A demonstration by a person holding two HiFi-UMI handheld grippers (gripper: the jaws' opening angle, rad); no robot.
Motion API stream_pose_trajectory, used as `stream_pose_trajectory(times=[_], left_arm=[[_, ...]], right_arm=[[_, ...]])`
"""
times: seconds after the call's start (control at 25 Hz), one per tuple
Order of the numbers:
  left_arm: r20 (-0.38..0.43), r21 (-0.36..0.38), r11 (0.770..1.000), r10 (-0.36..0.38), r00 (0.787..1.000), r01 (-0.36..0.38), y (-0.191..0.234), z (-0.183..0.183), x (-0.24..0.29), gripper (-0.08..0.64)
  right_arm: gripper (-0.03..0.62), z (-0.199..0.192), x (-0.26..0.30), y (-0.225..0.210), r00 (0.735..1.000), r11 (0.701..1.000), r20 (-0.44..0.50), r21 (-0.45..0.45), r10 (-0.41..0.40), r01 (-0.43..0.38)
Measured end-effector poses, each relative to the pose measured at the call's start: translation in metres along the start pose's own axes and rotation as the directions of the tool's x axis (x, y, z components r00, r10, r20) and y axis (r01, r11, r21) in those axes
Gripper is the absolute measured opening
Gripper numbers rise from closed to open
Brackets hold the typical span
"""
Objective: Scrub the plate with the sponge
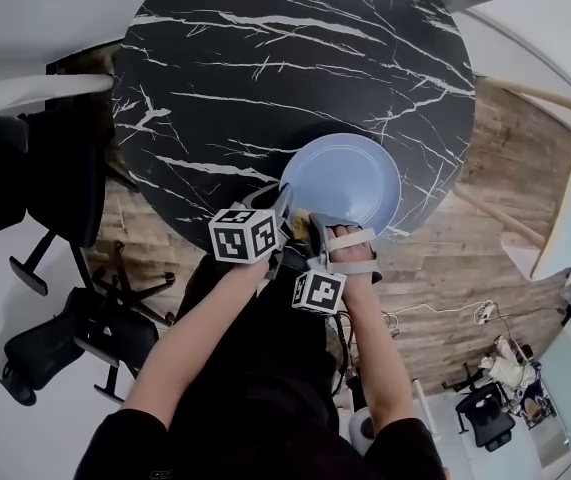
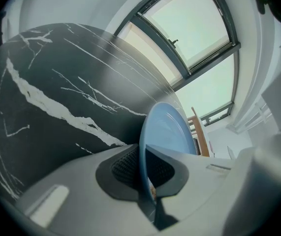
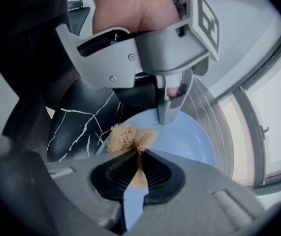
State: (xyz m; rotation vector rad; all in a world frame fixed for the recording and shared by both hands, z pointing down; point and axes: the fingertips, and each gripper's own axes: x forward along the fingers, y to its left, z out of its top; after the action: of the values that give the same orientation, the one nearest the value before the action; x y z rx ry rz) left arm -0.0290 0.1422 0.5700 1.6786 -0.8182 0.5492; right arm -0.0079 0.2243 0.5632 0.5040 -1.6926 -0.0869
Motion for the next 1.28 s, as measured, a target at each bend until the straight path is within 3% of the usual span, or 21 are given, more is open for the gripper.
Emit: stream_pose_trajectory(times=[0.24,0.72,1.28], left_arm=[[-0.023,0.027,0.999,-0.024,0.999,0.025,-0.001,-0.001,0.001,0.017],[-0.040,0.041,0.999,-0.028,0.999,0.029,-0.003,-0.002,0.000,0.018],[-0.046,0.033,0.999,-0.032,0.998,0.034,-0.002,-0.002,0.001,0.018]], right_arm=[[0.030,-0.001,0.005,-0.011,1.000,1.000,0.021,0.027,0.001,-0.001],[0.031,0.001,0.020,-0.049,1.000,1.000,0.017,-0.006,-0.012,0.012],[0.031,-0.007,0.045,-0.113,0.995,0.994,0.005,0.042,-0.100,0.100]])
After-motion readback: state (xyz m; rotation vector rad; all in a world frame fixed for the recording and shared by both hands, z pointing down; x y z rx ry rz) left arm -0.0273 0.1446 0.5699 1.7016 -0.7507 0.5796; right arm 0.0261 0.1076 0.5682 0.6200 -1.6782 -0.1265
